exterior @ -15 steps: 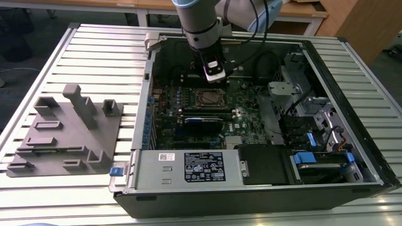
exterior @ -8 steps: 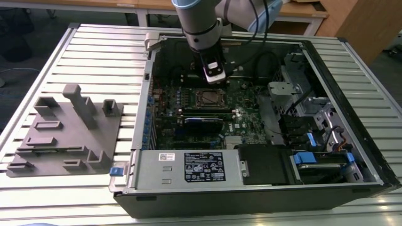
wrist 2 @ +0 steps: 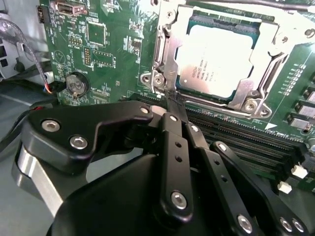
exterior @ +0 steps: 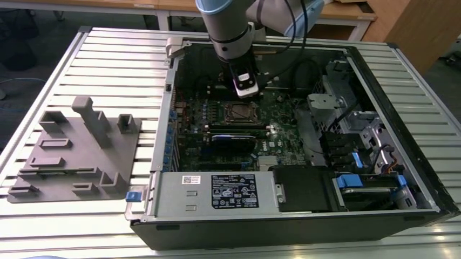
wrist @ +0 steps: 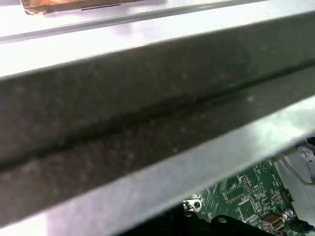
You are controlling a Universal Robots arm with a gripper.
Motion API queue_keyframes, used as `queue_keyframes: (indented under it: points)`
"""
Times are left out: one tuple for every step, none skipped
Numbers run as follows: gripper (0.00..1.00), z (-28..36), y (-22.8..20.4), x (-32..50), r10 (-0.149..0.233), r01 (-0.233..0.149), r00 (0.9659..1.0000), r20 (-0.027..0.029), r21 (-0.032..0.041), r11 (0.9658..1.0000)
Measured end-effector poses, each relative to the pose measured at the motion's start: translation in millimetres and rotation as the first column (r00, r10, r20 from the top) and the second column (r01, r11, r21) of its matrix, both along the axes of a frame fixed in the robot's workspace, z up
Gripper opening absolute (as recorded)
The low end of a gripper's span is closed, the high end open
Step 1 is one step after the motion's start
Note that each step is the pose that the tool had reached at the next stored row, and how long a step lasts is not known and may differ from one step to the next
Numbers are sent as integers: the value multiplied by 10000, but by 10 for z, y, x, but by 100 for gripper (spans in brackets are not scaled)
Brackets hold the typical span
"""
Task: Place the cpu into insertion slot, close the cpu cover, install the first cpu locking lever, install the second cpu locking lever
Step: 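Install the first cpu locking lever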
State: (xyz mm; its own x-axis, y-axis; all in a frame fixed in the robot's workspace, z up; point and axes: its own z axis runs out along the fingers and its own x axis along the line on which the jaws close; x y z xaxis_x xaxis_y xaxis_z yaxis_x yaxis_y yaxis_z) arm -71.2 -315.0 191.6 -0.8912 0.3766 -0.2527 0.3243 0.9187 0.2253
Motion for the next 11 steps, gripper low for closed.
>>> queue_keyframes:
  points:
    - [11,0,0,0,1,-1,10000,1,33,10000]
    - [11,0,0,0,1,-1,10000,0,58,10000]
    - [11,-1,1,0,0,0,10000,1,60,10000]
    - [11,-1,0,0,-1,1,10000,1,62,10000]
    - [11,-1,0,1,0,0,10000,2,62,10000]
    - [11,-1,-1,1,0,0,10000,1,58,10000]
    - [11,0,-2,0,1,-1,10000,1,50,10000]
    - [11,0,-2,0,2,-2,10000,0,44,10000]
    - [11,-1,-2,1,3,-3,10000,1,37,10000]
    - [11,-1,-2,1,3,-3,10000,2,30,10000]
    - [11,-1,-2,1,2,-2,10000,4,28,10000]
